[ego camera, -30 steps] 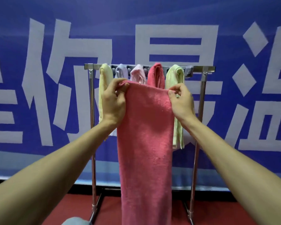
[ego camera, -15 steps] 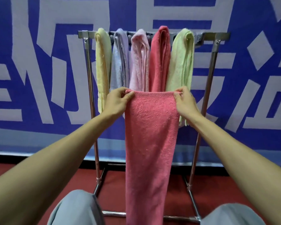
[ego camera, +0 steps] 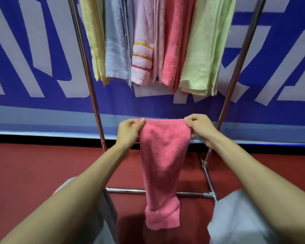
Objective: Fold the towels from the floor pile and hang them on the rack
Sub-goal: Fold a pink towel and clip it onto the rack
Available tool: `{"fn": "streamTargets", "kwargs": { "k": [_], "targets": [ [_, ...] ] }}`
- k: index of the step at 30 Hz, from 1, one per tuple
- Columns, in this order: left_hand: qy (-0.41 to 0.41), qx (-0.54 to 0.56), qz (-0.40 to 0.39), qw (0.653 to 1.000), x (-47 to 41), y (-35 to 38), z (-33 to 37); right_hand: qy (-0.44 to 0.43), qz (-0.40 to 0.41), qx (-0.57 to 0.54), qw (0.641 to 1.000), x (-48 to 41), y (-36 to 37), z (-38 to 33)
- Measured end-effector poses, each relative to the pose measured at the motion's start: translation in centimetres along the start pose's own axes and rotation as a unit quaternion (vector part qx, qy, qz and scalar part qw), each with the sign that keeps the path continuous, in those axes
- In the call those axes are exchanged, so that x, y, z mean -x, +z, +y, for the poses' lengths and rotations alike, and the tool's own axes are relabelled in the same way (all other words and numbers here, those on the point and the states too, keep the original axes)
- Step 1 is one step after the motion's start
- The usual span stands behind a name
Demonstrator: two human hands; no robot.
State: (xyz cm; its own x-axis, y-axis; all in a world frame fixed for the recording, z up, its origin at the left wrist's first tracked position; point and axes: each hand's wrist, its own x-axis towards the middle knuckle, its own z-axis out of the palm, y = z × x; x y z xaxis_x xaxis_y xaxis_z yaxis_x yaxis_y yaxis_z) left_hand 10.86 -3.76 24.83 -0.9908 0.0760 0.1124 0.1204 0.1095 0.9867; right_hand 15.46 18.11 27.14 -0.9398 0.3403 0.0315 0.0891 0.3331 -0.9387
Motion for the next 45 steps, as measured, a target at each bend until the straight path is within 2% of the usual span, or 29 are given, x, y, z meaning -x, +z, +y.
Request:
{"fn": "streamTargets", "kwargs": {
  "k": [2, 5, 8, 12, 15, 18, 21, 23, 26, 34, 41, 45],
  "targets": [
    [-0.04, 0.028, -0.004, 0.999, 0.2, 0.4, -1.1, 0.054, -0.015, -0.087, 0.995, 0.1, 0.3, 1.4],
    [-0.107, 0.148, 0.001, 0.983, 0.5, 0.9, -1.4, 0.125, -0.024, -0.198, 0.972, 0.4, 1.4, 2.2],
    [-0.158, 0.243, 0.018, 0.957, 1.3, 1.4, -1.0, 0.121, -0.056, -0.247, 0.96, 0.9, 2.9, 1.6],
    [-0.172, 0.245, 0.035, 0.954, 2.4, 1.8, -0.5, 0.101, -0.071, -0.281, 0.952, 1.5, 4.0, 1.1],
    [-0.169, 0.223, 0.014, 0.96, 3.7, 2.2, -0.4, 0.099, -0.038, -0.298, 0.949, 1.9, 4.8, 1.7],
    [-0.158, 0.209, -0.013, 0.965, 4.5, 2.3, -0.8, 0.08, -0.014, -0.271, 0.959, 2.7, 5.4, 2.2],
    [-0.142, 0.178, -0.02, 0.973, 4.4, 1.9, -1.3, 0.044, -0.001, -0.18, 0.983, 3.1, 5.7, 2.8],
    [-0.147, 0.173, -0.034, 0.973, 4.5, 2.0, -1.4, -0.018, 0.038, -0.084, 0.996, 3.0, 5.8, 3.2],
    [-0.148, 0.177, -0.043, 0.972, 4.9, 2.5, -1.6, -0.11, 0.058, 0.03, 0.992, 3.4, 6.3, 3.0],
    [-0.149, 0.202, -0.011, 0.968, 4.7, 3.2, -1.6, -0.109, 0.022, -0.001, 0.994, 3.6, 6.7, 3.3],
    [-0.145, 0.218, -0.028, 0.965, 5.1, 3.1, -1.4, -0.119, 0.012, 0.014, 0.993, 4.0, 5.9, 3.3],
    [-0.137, 0.191, -0.049, 0.971, 5.6, 2.7, -0.6, -0.128, -0.006, 0.021, 0.992, 4.4, 5.3, 3.0]
  ]
}}
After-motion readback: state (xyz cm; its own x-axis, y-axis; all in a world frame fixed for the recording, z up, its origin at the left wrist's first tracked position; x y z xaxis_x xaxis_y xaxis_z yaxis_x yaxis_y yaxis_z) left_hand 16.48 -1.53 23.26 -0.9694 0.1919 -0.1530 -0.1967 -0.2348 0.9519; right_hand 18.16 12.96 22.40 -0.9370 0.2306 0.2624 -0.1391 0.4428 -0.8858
